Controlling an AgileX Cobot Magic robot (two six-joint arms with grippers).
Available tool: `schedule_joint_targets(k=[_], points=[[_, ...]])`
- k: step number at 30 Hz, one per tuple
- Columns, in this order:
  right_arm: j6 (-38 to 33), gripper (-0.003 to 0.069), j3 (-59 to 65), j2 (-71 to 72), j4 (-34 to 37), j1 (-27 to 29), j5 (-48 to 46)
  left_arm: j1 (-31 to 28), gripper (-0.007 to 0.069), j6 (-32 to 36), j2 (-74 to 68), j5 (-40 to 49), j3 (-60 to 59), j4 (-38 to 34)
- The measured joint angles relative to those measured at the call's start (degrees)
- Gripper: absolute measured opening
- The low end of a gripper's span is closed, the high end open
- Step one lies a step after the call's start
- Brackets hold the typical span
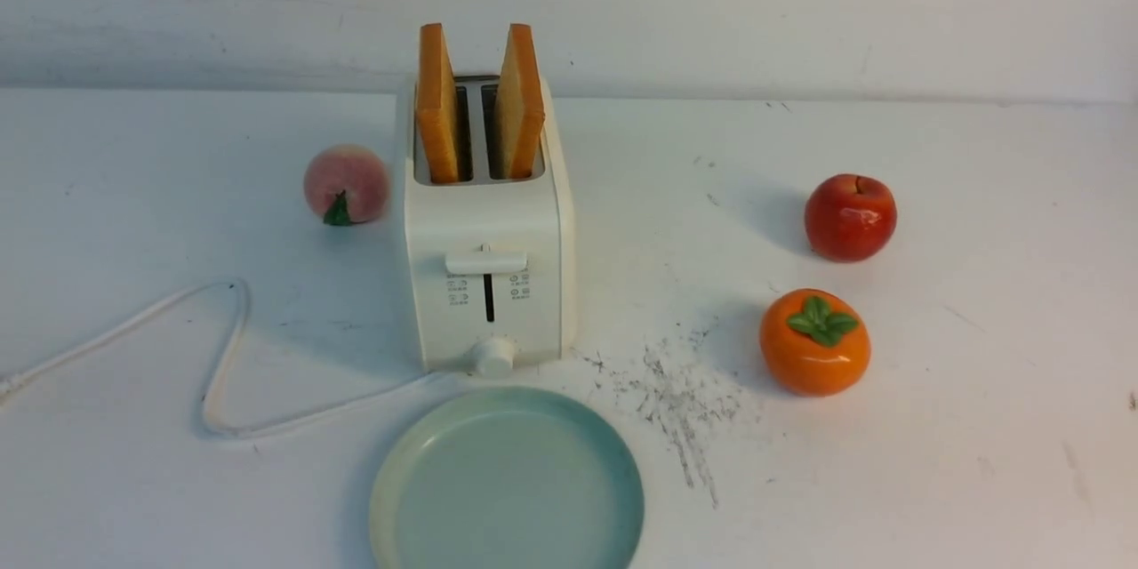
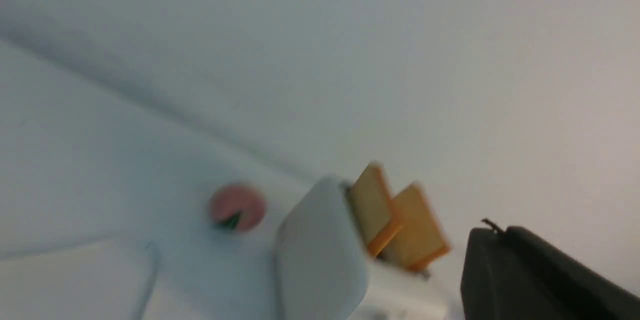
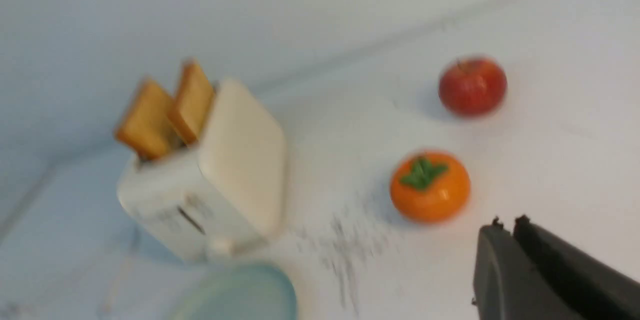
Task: Take toasted bread from bread machine on white table place on plate.
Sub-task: 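Reach for a toast slice standing in the toaster with the left gripper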
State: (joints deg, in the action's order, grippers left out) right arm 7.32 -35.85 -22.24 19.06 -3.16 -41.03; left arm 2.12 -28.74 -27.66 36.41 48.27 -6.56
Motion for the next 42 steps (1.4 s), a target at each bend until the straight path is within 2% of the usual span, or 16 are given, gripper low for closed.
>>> schedule_joint_targets(k=[2,4,5,9,12,16,22,27,31,32,33,35,36,38,39,42], points=[[-1.97,-0.0008,-2.66,-3.45,-0.24,0.00,-5.08,0.00,-0.0014,2.97,-5.00,6.40,3.51,-0.71],[-6.86,-0.0018,-6.08,-11.44,-0.41,0.00,-12.28,0.00,-0.0014,10.12,-15.91,16.62,9.51,-5.01],[-7.32,-0.0018,-6.22,-11.89,-0.41,0.00,-12.59,0.00,-0.0014,10.12,-15.91,16.62,9.51,-5.01],[-9.14,-0.0017,-6.87,-18.20,0.64,0.00,-15.52,0.00,-0.0014,21.49,-31.02,19.82,17.24,-15.90],[-9.19,-0.0015,-6.87,-19.58,1.25,0.00,-15.59,0.19,-0.0014,24.24,-40.65,19.82,24.47,-19.55],[-9.30,-0.0011,-6.87,-19.63,1.25,0.00,-15.21,2.64,-0.0014,24.90,-49.96,20.41,33.23,-18.54],[-9.30,-0.0006,-6.73,-19.63,1.25,0.00,-14.78,10.39,-0.0014,21.46,-65.14,19.85,49.16,-11.11],[-9.30,-0.0001,-4.60,-19.63,1.48,0.00,-13.15,10.77,-0.0003,20.04,-72.74,18.54,56.39,-7.91],[-9.30,0.0003,-1.70,-19.63,3.27,0.00,-10.48,10.77,0.0135,19.84,-77.48,14.39,58.56,-6.27],[-9.30,0.0003,-1.59,-19.63,3.40,0.00,-10.35,10.77,0.0145,19.84,-77.64,14.20,58.56,-6.28],[-9.30,0.0005,-0.71,-19.63,4.26,0.00,-9.31,10.83,0.0240,19.84,-78.71,12.80,58.56,-6.88],[-9.30,0.0005,-0.30,-19.63,4.68,0.00,-8.71,10.89,0.0306,19.82,-79.19,12.04,58.56,-7.28],[-9.30,0.0006,0.00,-19.63,4.96,0.00,-7.91,11.04,0.0378,19.82,-79.81,11.51,58.61,-7.78],[-9.30,0.0008,0.07,-19.63,5.05,0.00,-7.23,11.16,0.0453,19.82,-80.39,11.15,58.61,-8.52],[-9.30,0.0009,0.07,-19.63,5.31,0.00,-6.66,11.26,0.0484,19.82,-80.79,10.85,58.61,-8.64],[-9.30,0.0013,0.07,-19.63,5.47,0.00,-5.69,11.26,0.0485,19.82,-82.33,10.87,58.61,-8.45]])
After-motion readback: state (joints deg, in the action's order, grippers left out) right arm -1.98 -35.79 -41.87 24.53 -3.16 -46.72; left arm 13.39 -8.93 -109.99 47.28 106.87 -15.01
